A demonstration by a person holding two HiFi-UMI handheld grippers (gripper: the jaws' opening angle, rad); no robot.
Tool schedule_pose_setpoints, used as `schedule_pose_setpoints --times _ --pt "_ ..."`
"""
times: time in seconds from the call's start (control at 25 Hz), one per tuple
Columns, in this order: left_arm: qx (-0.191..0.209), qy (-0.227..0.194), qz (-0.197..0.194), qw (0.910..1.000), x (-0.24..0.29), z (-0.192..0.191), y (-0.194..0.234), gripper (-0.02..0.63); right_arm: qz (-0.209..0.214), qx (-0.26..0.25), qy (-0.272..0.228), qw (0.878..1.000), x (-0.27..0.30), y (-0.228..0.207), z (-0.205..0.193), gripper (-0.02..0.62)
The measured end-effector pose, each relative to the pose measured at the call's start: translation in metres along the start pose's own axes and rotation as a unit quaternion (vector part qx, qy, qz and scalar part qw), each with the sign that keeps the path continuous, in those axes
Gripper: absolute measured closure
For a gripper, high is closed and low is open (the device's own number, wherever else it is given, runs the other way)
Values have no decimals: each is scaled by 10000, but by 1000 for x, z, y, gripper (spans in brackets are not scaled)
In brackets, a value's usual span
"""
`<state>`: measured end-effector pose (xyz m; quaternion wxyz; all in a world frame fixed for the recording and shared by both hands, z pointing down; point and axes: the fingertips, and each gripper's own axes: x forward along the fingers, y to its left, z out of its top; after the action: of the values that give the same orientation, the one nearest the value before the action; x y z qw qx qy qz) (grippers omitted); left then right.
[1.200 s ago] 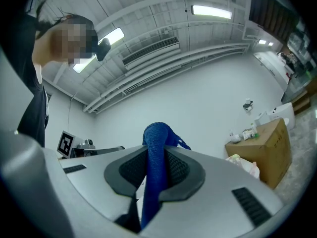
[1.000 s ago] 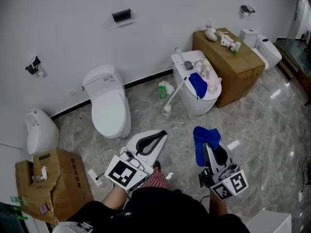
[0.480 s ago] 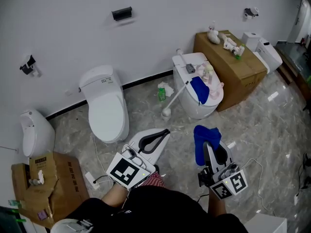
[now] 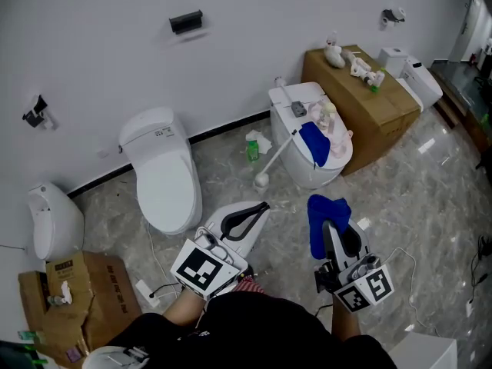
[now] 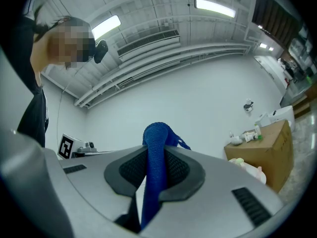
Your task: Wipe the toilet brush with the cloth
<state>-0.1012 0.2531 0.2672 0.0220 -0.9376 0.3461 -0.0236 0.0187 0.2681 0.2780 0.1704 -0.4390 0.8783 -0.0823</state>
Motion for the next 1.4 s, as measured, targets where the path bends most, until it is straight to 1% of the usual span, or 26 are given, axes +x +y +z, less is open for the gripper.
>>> schedule_pose_setpoints --times 0.32,0.48,0.64,0.8,0.96,1.16,1.4 --pt "-115 -58 -110 9999 4 -4 30 600 -130 -8 29 9999 27 -2 -6 531" --pt "-47 -71 -194 9998 5 -5 49 600 -158 34 46 9999 46 1 -14 531" --pt "-123 -70 -237 9996 5 -7 66 600 -177 -2 85 9998 63 1 -20 531" --pt "-18 -1 -239 9997 2 -15 87 600 -187 -30 77 9998 81 4 -23 531" --pt "-48 -23 -312 9995 2 -14 102 600 -215 -38 84 9997 96 7 -30 531" --pt "-74 -86 -440 9990 3 -15 116 600 -328 -45 78 9994 108 9 -37 531" --pt "-143 -105 -470 9987 4 -17 125 600 -425 -82 141 9990 113 9 -39 531"
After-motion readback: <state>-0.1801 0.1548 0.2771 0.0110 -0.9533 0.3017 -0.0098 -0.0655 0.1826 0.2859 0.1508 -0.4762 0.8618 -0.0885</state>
